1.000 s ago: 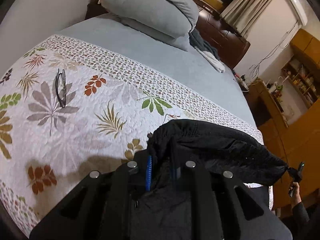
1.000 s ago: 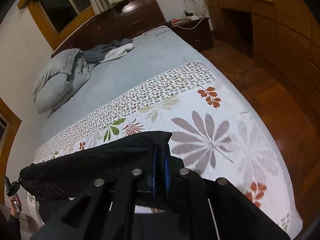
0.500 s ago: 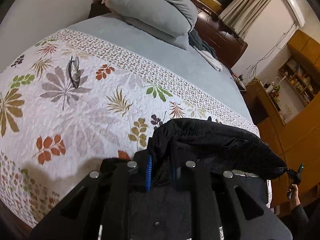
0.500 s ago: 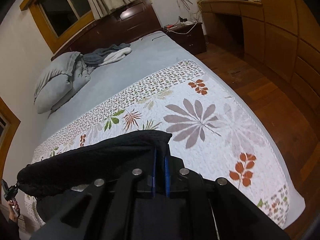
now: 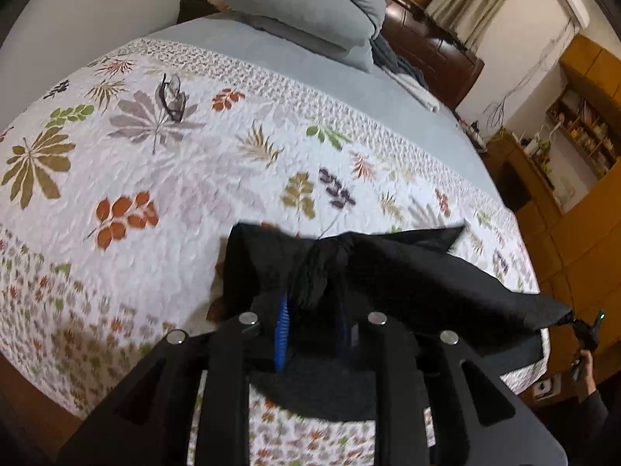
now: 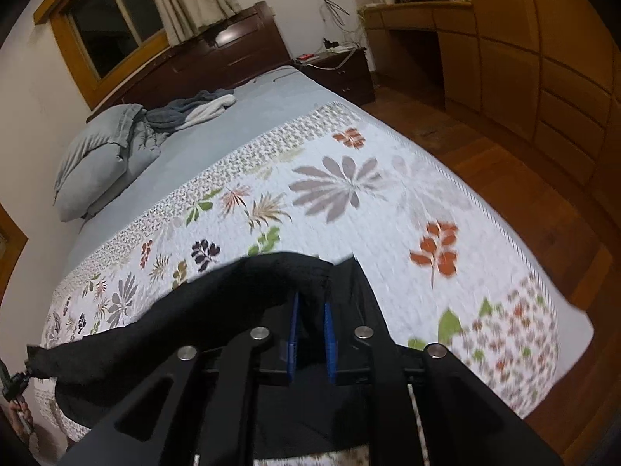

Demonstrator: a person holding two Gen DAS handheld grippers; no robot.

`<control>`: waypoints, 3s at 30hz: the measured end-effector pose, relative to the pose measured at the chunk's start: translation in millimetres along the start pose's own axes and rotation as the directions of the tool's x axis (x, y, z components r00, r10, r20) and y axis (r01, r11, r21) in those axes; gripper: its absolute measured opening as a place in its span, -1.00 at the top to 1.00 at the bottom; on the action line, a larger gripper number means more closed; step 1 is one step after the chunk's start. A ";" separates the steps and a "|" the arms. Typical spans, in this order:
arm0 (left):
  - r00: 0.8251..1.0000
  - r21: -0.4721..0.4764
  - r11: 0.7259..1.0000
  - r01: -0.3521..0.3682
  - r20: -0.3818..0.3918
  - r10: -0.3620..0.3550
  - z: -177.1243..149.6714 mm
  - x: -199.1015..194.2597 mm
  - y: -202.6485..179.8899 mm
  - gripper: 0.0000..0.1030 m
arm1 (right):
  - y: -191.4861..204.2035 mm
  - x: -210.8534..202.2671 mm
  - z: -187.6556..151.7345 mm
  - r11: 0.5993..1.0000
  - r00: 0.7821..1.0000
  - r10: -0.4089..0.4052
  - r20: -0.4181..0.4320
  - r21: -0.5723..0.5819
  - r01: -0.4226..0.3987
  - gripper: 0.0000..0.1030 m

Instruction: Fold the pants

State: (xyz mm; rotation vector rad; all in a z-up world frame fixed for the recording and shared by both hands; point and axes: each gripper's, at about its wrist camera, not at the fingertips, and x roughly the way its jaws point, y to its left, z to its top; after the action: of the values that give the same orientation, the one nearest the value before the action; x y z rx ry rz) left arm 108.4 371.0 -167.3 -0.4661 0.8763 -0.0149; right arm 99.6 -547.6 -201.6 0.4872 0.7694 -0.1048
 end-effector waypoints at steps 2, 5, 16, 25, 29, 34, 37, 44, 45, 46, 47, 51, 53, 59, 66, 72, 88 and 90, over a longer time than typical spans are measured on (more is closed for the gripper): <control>1.000 0.027 1.000 -0.013 -0.027 0.014 -12.1 2.9 0.1 0.57 | -4.0 0.4 -13.5 1.000 1.000 0.006 -0.012 0.016 -0.005 0.68; 0.996 0.067 0.996 -0.057 -0.067 0.061 -31.6 10.1 0.1 0.53 | -5.1 4.4 -31.1 1.000 0.999 -0.014 -0.033 0.016 0.014 0.61; 0.963 -0.094 0.960 -0.266 -0.067 0.260 -74.9 -12.2 46.4 -0.21 | -41.2 -4.5 -69.7 0.974 0.997 0.013 -0.081 0.225 0.005 -0.30; 0.997 -0.225 0.974 -0.026 0.071 0.043 -92.9 -46.5 3.9 -0.71 | -67.6 13.4 -111.1 0.781 0.939 0.342 -0.018 0.562 -0.273 -0.35; 0.993 -0.263 0.957 0.121 0.029 -0.117 -102.3 -18.7 -28.1 -0.75 | -57.7 37.4 -118.6 0.761 0.931 0.364 -0.030 0.586 -0.279 -0.35; 0.986 -0.311 0.940 0.141 -0.039 -0.161 -111.5 23.5 -48.2 -0.76 | -48.4 61.8 -125.7 0.744 0.929 0.366 -0.049 0.615 -0.261 -0.41; 0.985 -0.375 0.918 0.129 -0.056 -0.162 -116.5 41.4 -48.0 -0.76 | -44.8 64.3 -126.5 0.749 0.931 0.362 -0.049 0.610 -0.259 -0.48; 0.990 -0.462 0.886 0.036 -0.107 -0.096 -122.6 56.7 -44.0 -0.76 | -47.4 68.3 -123.1 0.752 0.930 0.365 -0.053 0.605 -0.260 -0.48; 0.992 -0.456 0.890 0.027 -0.101 -0.082 -121.8 55.9 -44.9 -0.76 | -47.6 68.7 -122.9 0.753 0.930 0.364 -0.054 0.604 -0.260 -0.48; 0.993 -0.451 0.892 0.021 -0.091 -0.070 -120.3 54.6 -44.6 -0.76 | -47.3 69.8 -122.3 0.757 0.930 0.362 -0.057 0.601 -0.257 -0.48; 0.995 -0.446 0.895 0.018 -0.081 -0.060 -119.0 53.7 -44.7 -0.76 | -46.8 70.7 -122.4 0.759 0.931 0.360 -0.061 0.599 -0.254 -0.48; 0.999 -0.454 0.891 0.029 -0.021 -0.044 -102.9 47.6 -42.9 -0.75 | -44.2 74.1 -120.8 0.773 0.935 0.346 -0.073 0.587 -0.240 -0.48; 0.999 -0.454 0.891 0.014 -0.027 -0.029 -94.9 49.9 -38.0 -0.65 | -43.6 74.6 -119.8 0.773 0.936 0.344 -0.075 0.589 -0.237 -0.49; 0.997 -0.497 0.867 -0.040 -0.076 0.002 -92.1 60.3 -14.5 0.66 | -44.4 74.3 -116.4 0.777 0.939 0.335 -0.080 0.586 -0.227 -0.49; 0.999 -0.505 0.863 -0.005 -0.034 -0.015 -91.2 49.6 -0.1 0.87 | -51.2 72.3 -111.1 0.766 0.947 0.316 -0.060 0.606 -0.217 -0.49; 1.000 -0.524 0.852 0.006 -0.015 -0.016 -83.0 38.3 12.1 0.93 | -53.4 61.8 -111.1 0.788 0.959 0.275 -0.067 0.587 -0.185 0.72; 0.997 -0.526 0.850 -0.005 -0.064 -0.034 -87.6 38.8 16.7 0.97 | -60.1 30.6 -131.1 0.818 0.975 0.220 -0.033 0.550 -0.166 0.91; 0.997 -0.506 0.862 -0.015 -0.075 -0.026 -84.8 39.0 15.1 0.97 | -61.7 34.1 -130.6 0.825 0.974 0.217 -0.057 0.545 -0.152 0.91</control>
State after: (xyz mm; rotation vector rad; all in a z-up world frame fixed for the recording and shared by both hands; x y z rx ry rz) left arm 68.0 343.9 -248.4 -0.9690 0.9564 0.1994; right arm 23.9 -539.3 -329.0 1.1142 0.8009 -0.1122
